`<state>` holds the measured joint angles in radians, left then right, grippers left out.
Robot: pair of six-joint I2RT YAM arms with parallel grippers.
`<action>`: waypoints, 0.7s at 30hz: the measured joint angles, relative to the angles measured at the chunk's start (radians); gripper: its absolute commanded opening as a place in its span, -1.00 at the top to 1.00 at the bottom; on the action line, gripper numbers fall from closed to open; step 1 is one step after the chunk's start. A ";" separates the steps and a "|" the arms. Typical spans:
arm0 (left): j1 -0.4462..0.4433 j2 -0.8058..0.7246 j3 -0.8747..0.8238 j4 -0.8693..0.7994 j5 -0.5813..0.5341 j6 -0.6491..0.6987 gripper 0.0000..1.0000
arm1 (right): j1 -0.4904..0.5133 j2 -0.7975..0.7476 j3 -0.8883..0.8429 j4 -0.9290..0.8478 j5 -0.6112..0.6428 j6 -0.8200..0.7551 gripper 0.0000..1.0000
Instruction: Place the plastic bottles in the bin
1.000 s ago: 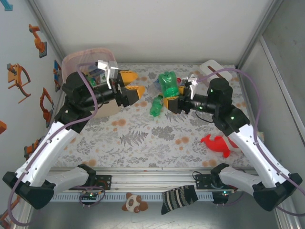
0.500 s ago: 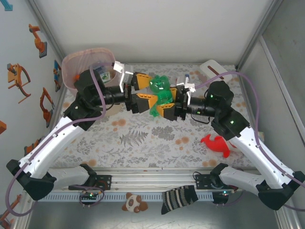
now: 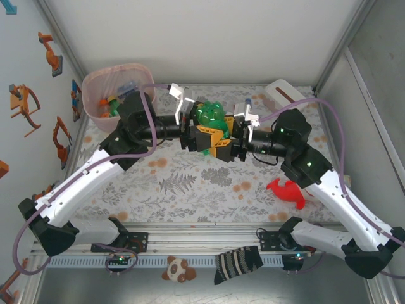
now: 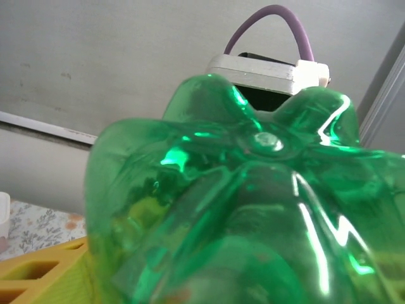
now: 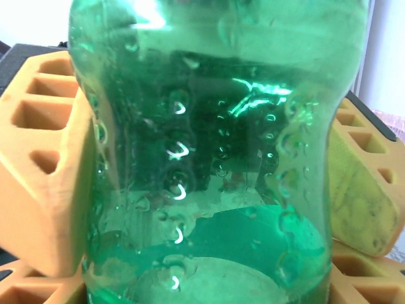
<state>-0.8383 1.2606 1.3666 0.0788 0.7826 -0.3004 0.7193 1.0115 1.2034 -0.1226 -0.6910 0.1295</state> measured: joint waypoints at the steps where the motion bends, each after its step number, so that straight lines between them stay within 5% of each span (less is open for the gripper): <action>1: -0.002 0.000 0.000 0.005 0.002 0.000 -0.41 | 0.002 0.000 0.000 0.001 0.004 -0.001 -0.14; 14: -0.006 0.000 0.000 0.039 0.026 0.001 -0.07 | 0.018 -0.003 0.002 0.007 0.031 -0.008 -0.17; 21: -0.005 0.000 0.000 0.039 0.023 0.001 -0.05 | 0.029 -0.008 0.002 -0.003 0.040 -0.021 -0.61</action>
<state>-0.8436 1.2602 1.3666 0.1173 0.8055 -0.2993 0.7479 1.0039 1.2057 -0.1257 -0.6506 0.1089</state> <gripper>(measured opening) 0.585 0.768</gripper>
